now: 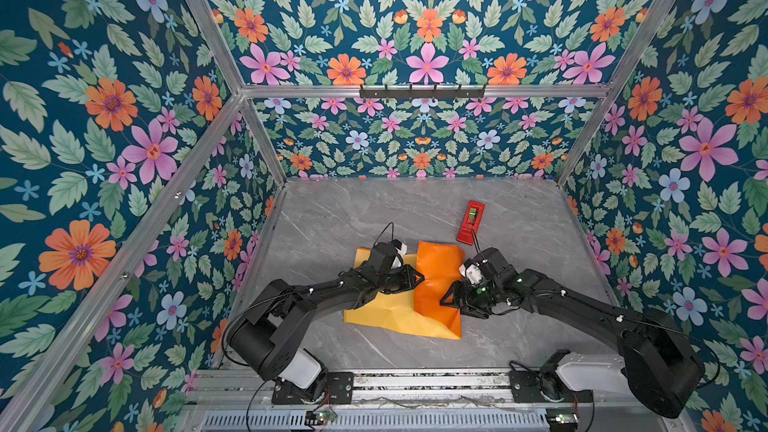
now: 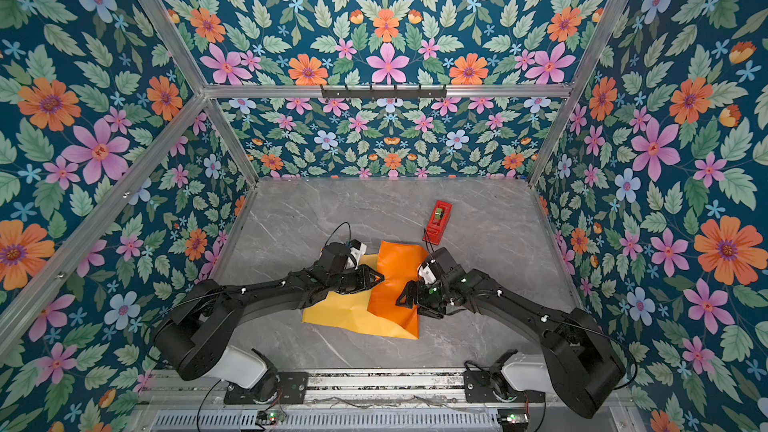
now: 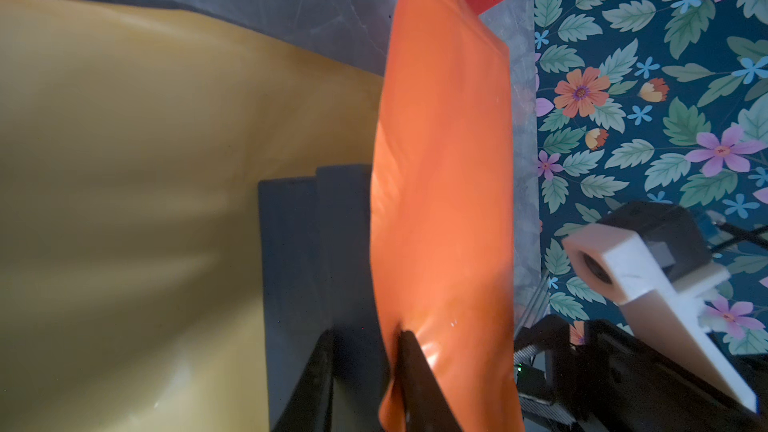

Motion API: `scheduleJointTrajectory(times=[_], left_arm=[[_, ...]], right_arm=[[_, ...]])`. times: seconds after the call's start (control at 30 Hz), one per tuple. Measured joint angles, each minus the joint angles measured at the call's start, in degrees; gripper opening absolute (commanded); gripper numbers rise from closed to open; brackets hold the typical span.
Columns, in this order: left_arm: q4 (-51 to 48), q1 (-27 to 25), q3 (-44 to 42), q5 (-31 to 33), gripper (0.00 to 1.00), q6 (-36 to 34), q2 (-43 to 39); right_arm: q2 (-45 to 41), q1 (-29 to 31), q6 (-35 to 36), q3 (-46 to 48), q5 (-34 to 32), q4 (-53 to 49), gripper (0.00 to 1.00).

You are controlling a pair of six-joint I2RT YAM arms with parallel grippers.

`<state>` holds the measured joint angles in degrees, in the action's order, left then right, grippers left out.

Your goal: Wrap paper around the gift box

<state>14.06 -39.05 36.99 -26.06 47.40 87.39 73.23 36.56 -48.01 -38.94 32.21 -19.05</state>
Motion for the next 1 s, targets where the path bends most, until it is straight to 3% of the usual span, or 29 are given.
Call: scheduleJointTrajectory(times=[0.3,0.53,1.0], left_arm=[[-0.07,0.00,-0.07,0.09,0.13,-0.31,-0.11],[0.09,0.00,-0.55,0.83,0.13,-0.46,-0.63],[0.44,0.00,-0.63,0.74,0.17,-0.81,-0.66]], right_arm=[[-2.75,-0.68,-1.46,0.85,2.12,0.17,0.79],[-4.26,-7.98,1.88,-2.84,-1.33,-4.94,0.74],[12.07,-11.02,9.92,-11.74,-5.88,-4.52,0.60]])
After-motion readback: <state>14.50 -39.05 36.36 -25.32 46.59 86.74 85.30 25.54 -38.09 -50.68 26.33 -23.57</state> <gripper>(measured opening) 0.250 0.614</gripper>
